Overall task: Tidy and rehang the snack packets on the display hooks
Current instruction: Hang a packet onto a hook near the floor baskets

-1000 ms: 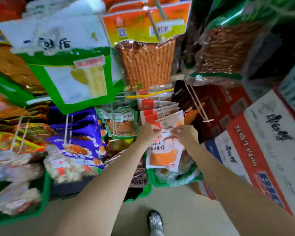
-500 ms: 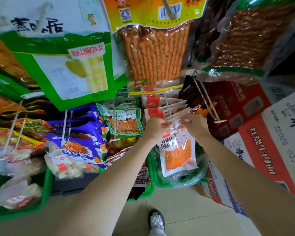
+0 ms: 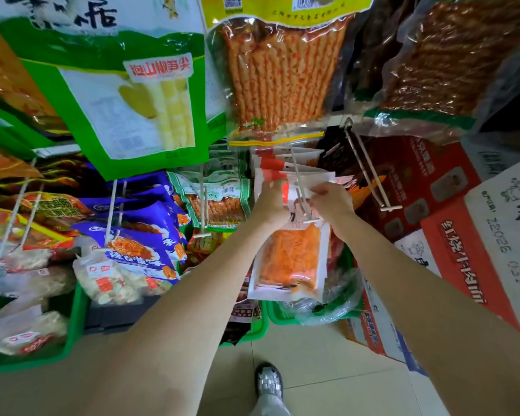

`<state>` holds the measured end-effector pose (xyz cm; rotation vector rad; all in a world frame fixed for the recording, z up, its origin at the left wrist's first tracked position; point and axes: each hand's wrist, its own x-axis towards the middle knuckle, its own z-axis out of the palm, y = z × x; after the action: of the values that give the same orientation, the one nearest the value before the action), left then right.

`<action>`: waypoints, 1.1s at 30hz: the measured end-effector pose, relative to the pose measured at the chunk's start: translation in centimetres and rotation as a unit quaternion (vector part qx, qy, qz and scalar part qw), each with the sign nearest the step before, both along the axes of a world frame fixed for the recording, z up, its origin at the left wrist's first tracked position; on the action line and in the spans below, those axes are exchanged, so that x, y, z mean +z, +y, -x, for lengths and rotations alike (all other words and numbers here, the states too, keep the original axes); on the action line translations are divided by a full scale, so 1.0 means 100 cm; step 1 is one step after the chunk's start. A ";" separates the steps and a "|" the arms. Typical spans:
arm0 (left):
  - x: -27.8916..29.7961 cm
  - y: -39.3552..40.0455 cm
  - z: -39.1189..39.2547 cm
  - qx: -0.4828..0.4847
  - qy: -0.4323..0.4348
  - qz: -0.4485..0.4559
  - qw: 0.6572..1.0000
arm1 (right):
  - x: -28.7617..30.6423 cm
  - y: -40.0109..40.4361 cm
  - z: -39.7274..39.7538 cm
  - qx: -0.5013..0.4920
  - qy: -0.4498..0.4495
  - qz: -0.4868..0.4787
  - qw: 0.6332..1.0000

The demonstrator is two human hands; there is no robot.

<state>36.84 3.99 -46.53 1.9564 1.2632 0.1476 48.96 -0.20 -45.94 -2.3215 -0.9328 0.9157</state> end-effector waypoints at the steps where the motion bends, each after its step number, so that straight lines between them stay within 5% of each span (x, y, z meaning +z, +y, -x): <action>1: 0.002 -0.006 0.004 -0.014 0.001 -0.026 1.000 | 0.000 -0.003 -0.001 -0.009 0.022 0.002 1.000; 11: 0.007 -0.052 0.054 -0.070 -0.035 -0.073 0.994 | 0.019 -0.040 -0.004 -0.046 0.086 -0.008 0.995; 17: 0.035 -0.062 0.075 -0.083 -0.056 -0.109 0.989 | 0.075 -0.055 0.018 0.008 -0.025 -0.069 0.997; 26: 0.121 -0.041 0.205 0.002 -0.023 -0.202 0.979 | 0.165 -0.036 0.193 0.344 -0.058 -0.093 0.933; 33: 0.186 -0.005 0.362 0.088 -0.013 -0.240 0.967 | 0.208 0.046 0.333 0.330 -0.020 -0.166 0.929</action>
<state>0.68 3.49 -27.89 2.2266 1.4839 0.6157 15.63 4.38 -25.16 -1.7539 -1.7908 0.8602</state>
